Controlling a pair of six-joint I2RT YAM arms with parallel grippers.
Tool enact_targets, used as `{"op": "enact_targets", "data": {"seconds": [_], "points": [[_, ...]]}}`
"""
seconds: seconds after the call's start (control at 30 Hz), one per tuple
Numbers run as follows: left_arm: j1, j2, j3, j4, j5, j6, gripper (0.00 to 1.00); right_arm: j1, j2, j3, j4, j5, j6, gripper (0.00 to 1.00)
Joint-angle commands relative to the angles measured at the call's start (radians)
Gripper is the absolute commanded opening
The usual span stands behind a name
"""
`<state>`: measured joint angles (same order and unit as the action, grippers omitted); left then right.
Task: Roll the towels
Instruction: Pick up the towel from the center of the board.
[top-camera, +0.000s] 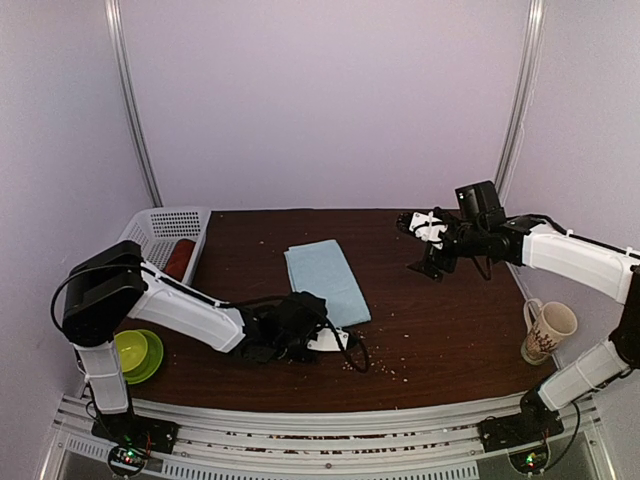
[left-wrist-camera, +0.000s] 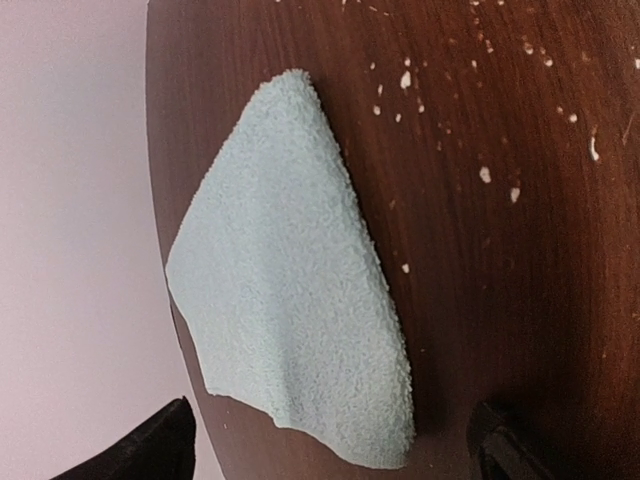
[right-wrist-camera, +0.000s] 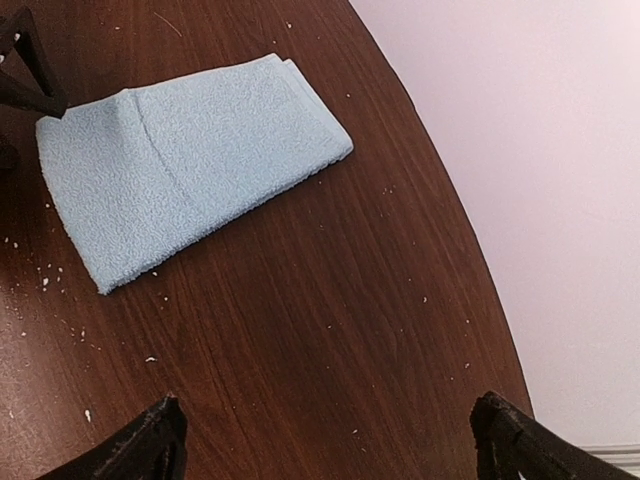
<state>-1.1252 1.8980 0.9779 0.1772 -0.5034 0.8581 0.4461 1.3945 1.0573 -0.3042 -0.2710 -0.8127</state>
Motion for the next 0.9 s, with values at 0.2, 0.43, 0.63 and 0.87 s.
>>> {"op": "enact_targets", "data": {"seconds": [0.2, 0.43, 0.63, 0.87], "points": [[0.002, 0.107, 0.033, -0.145, -0.025, -0.052, 0.78, -0.004, 0.012, 0.007, 0.018, -0.112, 0.033, 1.00], [0.006, 0.119, 0.030, -0.175, -0.001, -0.071, 0.56, -0.004, 0.049, 0.010, 0.044, -0.139, 0.050, 1.00], [0.013, 0.144, 0.061, -0.225, 0.041, -0.082, 0.18, -0.004, 0.031, -0.011, 0.047, -0.153, 0.012, 1.00], [0.023, 0.159, 0.079, -0.256, 0.065, -0.107, 0.00, -0.004, 0.001, -0.070, 0.092, -0.164, -0.080, 1.00]]}}
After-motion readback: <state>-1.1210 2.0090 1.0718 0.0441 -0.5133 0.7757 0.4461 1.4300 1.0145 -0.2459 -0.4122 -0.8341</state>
